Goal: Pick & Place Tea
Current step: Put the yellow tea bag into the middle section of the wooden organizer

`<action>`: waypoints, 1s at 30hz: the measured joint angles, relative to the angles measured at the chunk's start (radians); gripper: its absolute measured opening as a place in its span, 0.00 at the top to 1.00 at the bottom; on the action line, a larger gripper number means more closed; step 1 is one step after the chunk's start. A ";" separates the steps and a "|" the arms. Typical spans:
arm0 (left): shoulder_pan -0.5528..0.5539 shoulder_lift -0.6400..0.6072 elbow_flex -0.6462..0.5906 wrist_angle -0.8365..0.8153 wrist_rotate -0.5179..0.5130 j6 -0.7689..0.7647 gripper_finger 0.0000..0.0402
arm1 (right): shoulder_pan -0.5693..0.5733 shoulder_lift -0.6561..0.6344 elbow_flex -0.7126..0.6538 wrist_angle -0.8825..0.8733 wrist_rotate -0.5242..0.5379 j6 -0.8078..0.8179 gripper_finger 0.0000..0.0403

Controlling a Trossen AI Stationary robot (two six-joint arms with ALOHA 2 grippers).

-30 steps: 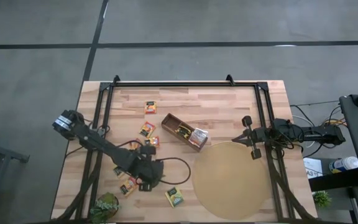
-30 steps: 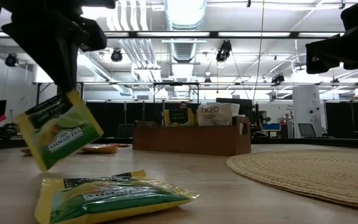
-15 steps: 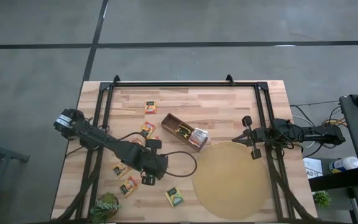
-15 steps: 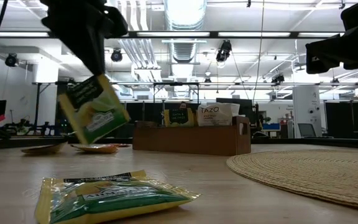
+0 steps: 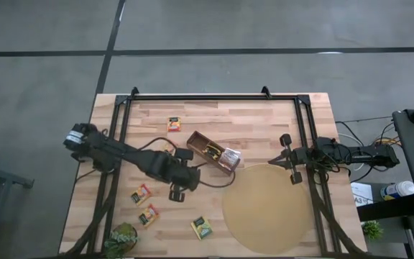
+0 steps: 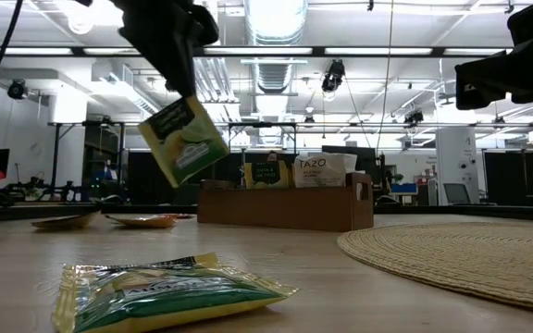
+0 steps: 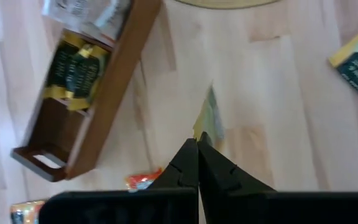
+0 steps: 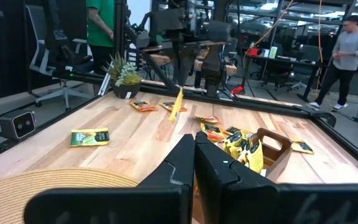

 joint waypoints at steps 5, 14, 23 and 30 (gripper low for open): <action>0.053 0.000 0.024 -0.008 0.001 0.068 1.00 | 0.000 0.000 0.000 0.000 0.000 0.000 0.98; 0.164 0.000 0.089 -0.025 0.003 0.194 1.00 | 0.000 0.000 0.000 0.000 0.000 0.000 0.98; 0.274 0.002 0.132 -0.030 0.003 0.285 1.00 | 0.000 0.000 0.000 0.000 0.000 0.000 0.98; 0.344 0.013 0.151 -0.016 0.003 0.333 1.00 | 0.000 0.000 0.000 0.000 0.000 0.000 0.98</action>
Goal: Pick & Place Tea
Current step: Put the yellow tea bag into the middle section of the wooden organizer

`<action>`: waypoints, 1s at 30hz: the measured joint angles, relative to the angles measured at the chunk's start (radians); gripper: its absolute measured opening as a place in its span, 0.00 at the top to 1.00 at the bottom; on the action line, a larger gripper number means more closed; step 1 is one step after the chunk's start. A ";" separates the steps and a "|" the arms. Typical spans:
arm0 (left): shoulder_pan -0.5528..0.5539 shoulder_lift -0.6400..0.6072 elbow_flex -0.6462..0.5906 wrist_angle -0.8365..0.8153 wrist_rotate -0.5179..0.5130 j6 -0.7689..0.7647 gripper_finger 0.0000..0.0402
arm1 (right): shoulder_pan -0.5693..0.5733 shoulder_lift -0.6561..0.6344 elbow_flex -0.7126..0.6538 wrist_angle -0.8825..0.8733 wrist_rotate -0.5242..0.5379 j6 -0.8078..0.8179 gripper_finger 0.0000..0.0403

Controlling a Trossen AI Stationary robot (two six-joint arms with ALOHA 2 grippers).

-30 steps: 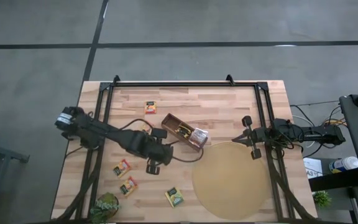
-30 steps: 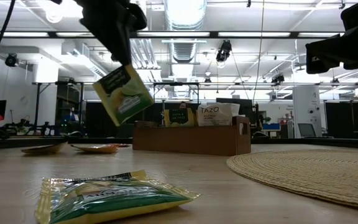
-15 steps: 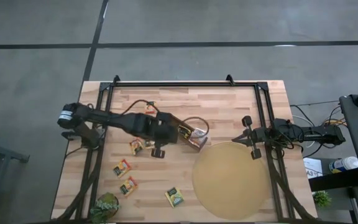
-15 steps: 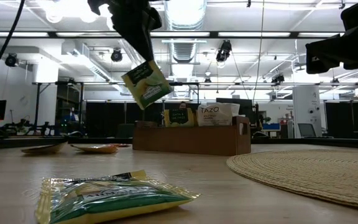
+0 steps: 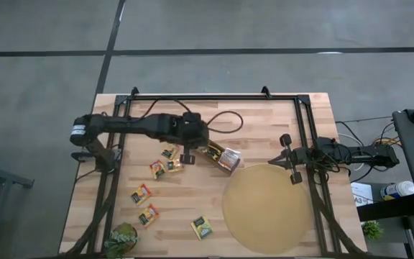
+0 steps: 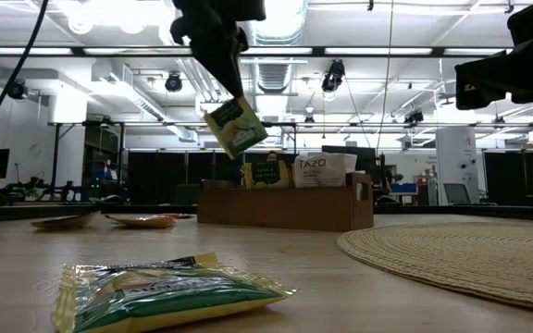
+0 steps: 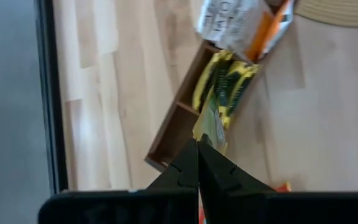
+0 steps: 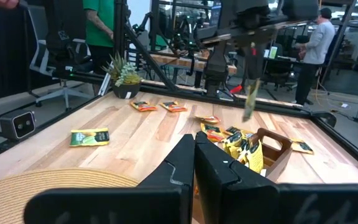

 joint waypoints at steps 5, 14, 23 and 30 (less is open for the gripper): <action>0.040 0.001 0.003 0.003 0.011 0.037 1.00 | 0.000 0.000 0.000 0.000 0.000 0.000 0.98; 0.075 0.002 0.004 0.049 0.039 0.216 1.00 | 0.000 0.000 0.000 0.000 0.000 0.000 0.98; 0.080 0.002 -0.003 0.149 0.064 0.319 1.00 | 0.000 0.000 0.000 0.000 0.000 0.000 0.98; 0.082 0.028 -0.004 0.188 0.085 0.368 1.00 | 0.000 0.000 0.000 0.000 0.000 0.000 0.98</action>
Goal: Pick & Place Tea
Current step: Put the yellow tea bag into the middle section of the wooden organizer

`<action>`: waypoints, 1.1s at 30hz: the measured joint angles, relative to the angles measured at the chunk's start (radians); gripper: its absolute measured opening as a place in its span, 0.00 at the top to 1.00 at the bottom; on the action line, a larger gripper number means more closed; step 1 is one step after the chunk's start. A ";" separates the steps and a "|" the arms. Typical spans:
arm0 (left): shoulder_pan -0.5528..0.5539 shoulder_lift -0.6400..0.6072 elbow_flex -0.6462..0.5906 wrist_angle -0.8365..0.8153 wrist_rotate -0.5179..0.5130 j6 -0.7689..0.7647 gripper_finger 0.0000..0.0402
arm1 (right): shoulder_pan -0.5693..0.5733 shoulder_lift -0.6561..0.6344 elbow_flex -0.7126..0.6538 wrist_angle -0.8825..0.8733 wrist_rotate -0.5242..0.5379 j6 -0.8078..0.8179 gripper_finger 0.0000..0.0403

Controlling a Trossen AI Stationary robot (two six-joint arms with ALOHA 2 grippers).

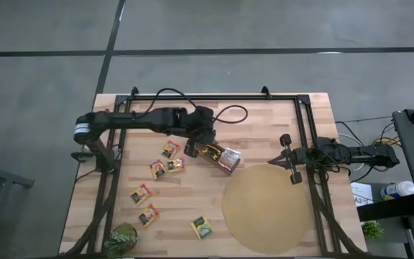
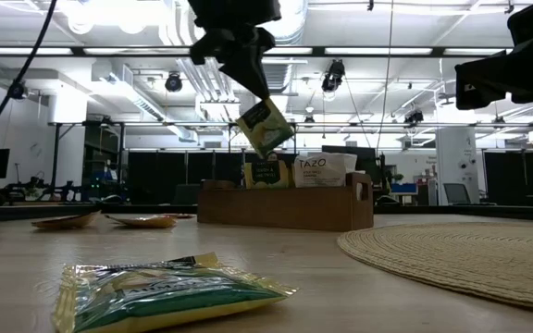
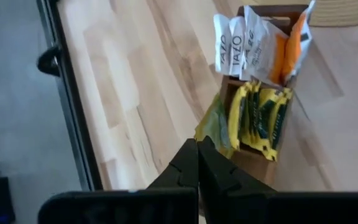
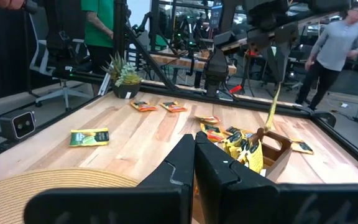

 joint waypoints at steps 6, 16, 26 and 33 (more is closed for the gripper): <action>0.009 0.050 0.021 0.021 0.000 0.028 1.00 | 0.000 -0.001 0.000 0.000 0.000 0.000 0.98; 0.012 0.101 0.054 0.039 0.006 0.096 1.00 | 0.000 -0.001 0.000 0.000 0.000 0.000 0.98; 0.012 0.124 0.055 0.040 0.070 0.093 1.00 | 0.000 0.000 0.000 0.000 0.000 0.000 0.98; 0.011 0.126 0.047 0.023 0.091 0.097 1.00 | 0.000 0.000 0.000 0.000 0.000 0.000 0.98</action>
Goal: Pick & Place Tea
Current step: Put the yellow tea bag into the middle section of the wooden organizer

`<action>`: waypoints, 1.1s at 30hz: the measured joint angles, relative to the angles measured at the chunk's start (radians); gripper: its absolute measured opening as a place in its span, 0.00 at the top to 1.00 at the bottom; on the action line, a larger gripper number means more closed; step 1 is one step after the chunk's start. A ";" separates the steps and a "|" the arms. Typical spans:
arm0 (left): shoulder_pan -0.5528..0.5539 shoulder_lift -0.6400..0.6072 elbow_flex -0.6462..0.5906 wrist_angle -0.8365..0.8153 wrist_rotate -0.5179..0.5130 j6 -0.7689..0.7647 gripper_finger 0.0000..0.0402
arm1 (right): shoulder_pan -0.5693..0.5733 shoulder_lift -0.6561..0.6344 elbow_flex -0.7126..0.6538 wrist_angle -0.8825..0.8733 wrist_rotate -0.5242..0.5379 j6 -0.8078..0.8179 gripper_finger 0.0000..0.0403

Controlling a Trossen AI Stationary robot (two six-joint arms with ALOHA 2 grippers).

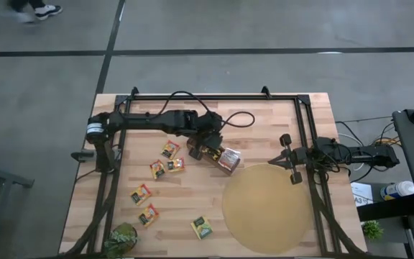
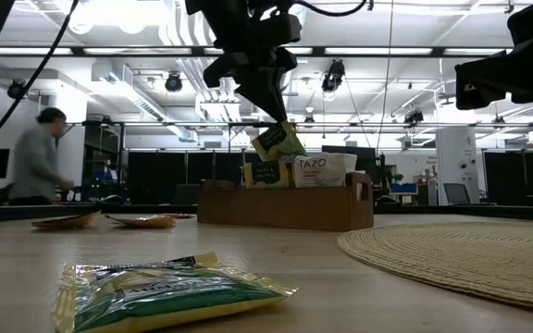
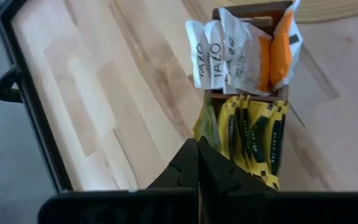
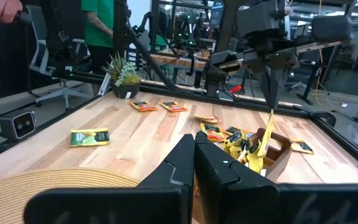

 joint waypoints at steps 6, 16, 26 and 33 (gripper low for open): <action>0.000 0.000 -0.013 -0.011 0.016 0.005 1.00 | 0.000 0.000 0.000 0.000 0.000 0.000 0.98; 0.000 0.000 -0.068 -0.009 0.020 0.020 1.00 | 0.000 0.000 0.000 0.000 0.000 0.000 0.98; 0.000 0.000 -0.068 0.014 0.020 0.021 1.00 | 0.000 0.000 0.000 0.000 0.000 0.000 0.98; -0.001 0.000 -0.068 0.009 0.030 0.020 1.00 | 0.000 0.000 0.000 0.000 0.000 0.000 0.98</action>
